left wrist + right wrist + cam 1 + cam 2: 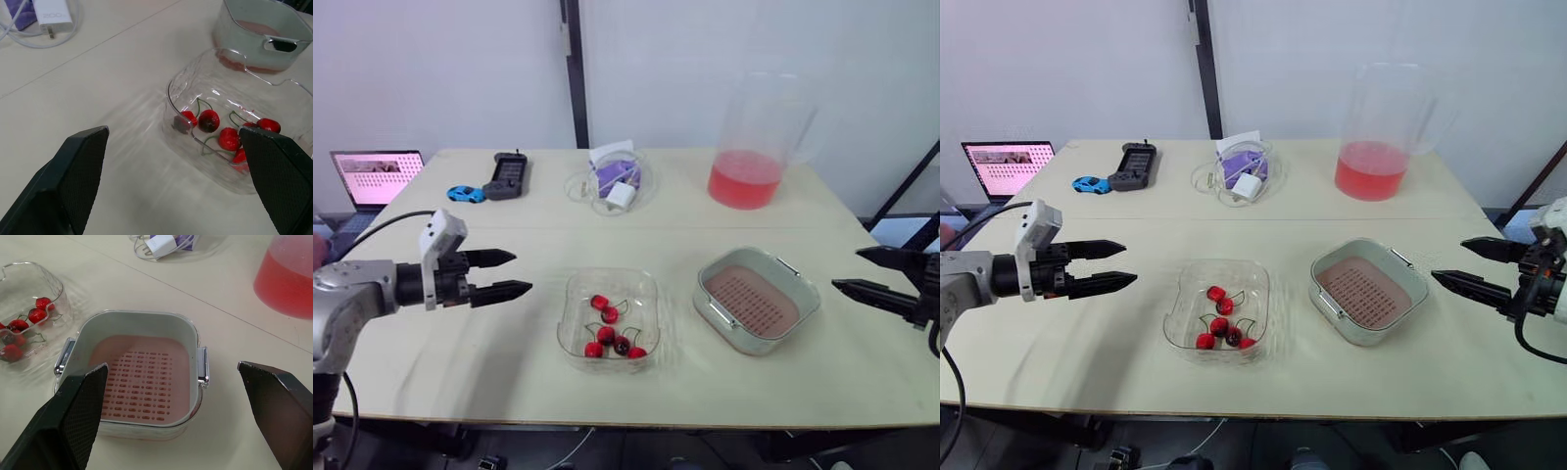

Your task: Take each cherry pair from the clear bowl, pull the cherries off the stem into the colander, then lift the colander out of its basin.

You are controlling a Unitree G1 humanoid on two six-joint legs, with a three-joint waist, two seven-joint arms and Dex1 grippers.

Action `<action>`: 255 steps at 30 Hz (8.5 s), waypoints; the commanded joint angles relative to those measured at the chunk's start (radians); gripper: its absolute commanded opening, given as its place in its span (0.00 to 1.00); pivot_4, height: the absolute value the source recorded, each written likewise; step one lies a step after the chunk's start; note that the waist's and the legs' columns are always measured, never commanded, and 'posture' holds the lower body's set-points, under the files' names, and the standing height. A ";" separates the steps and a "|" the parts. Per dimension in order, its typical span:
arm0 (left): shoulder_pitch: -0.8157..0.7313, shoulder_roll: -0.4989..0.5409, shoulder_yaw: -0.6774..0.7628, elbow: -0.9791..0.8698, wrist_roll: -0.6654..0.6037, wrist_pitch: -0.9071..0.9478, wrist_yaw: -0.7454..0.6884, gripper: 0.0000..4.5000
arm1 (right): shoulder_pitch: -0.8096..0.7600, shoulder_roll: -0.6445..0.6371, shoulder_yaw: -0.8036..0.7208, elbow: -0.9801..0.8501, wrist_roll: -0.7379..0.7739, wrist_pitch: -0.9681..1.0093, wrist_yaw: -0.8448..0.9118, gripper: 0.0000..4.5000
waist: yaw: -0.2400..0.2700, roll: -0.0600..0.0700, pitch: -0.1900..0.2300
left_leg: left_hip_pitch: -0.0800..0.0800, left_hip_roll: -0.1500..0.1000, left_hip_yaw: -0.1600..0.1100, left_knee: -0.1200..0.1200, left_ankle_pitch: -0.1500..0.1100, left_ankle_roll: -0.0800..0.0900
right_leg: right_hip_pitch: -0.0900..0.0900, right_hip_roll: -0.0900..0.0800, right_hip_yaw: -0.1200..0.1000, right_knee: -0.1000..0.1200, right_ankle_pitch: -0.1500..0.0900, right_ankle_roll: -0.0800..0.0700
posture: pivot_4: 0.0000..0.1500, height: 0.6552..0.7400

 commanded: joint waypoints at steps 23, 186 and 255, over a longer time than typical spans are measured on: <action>-0.014 -0.052 0.039 -0.084 -0.053 -0.060 0.022 0.99 | -0.198 -0.054 0.193 -0.220 0.115 0.174 -0.168 1.00 | -0.002 0.000 0.001 | 0.001 0.001 0.000 0.000 0.000 0.000 | 0.000 0.000 0.001 0.000 0.000 0.000 | 1.00 0.92; -0.026 -0.124 0.052 -0.113 -0.228 -0.067 0.032 1.00 | -0.976 0.447 1.312 -0.281 -0.626 -0.173 -0.311 0.23 | -0.028 -0.002 0.004 | -0.014 0.001 -0.004 0.001 0.001 -0.002 | -0.017 0.000 -0.004 0.004 0.000 -0.002 | 1.00 0.92; -0.356 -0.309 -0.025 -0.031 -0.326 0.135 0.104 0.00 | -0.704 0.963 0.641 -0.447 -0.153 0.401 -0.439 0.73 | -0.026 -0.002 0.003 | -0.013 0.000 -0.005 0.002 0.002 -0.003 | -0.015 0.000 -0.004 0.006 0.000 -0.002 | 1.00 0.92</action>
